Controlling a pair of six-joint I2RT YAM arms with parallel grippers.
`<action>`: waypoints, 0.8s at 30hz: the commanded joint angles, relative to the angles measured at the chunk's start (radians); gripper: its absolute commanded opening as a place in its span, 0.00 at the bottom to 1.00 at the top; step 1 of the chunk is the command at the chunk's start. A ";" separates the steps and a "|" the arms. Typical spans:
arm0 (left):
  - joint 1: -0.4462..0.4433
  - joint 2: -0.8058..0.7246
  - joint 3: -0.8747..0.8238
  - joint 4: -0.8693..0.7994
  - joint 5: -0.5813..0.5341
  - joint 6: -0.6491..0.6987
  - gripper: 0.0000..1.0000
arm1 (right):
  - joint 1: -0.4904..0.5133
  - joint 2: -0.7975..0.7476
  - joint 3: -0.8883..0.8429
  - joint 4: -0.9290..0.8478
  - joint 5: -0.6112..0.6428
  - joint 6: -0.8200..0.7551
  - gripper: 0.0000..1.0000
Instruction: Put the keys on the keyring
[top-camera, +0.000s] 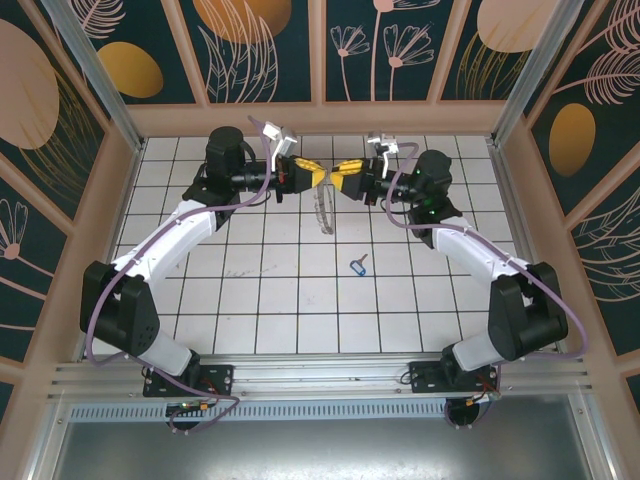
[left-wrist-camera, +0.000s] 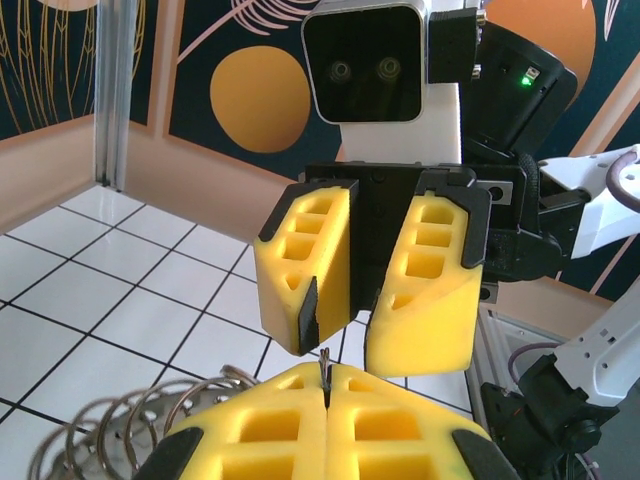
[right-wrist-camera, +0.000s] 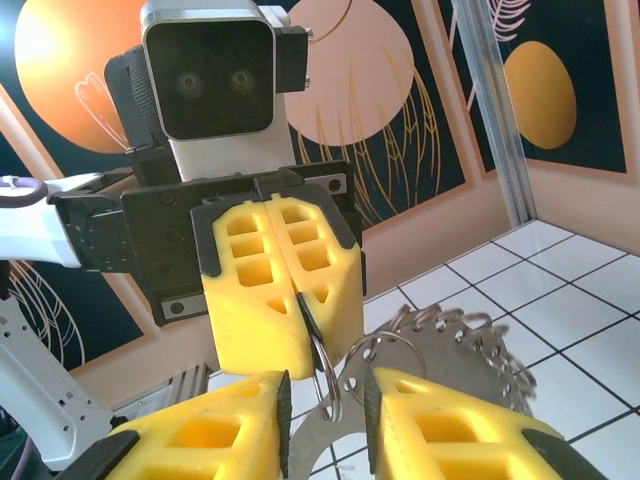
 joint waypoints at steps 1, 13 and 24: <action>-0.003 0.007 0.031 0.032 0.038 0.002 0.00 | 0.011 0.022 0.037 0.082 -0.037 0.028 0.27; -0.004 0.023 0.039 0.027 0.053 0.005 0.00 | 0.021 0.032 0.037 0.107 -0.058 0.046 0.16; -0.004 0.026 0.044 0.028 0.049 0.005 0.00 | 0.025 0.039 0.032 0.109 -0.079 0.044 0.00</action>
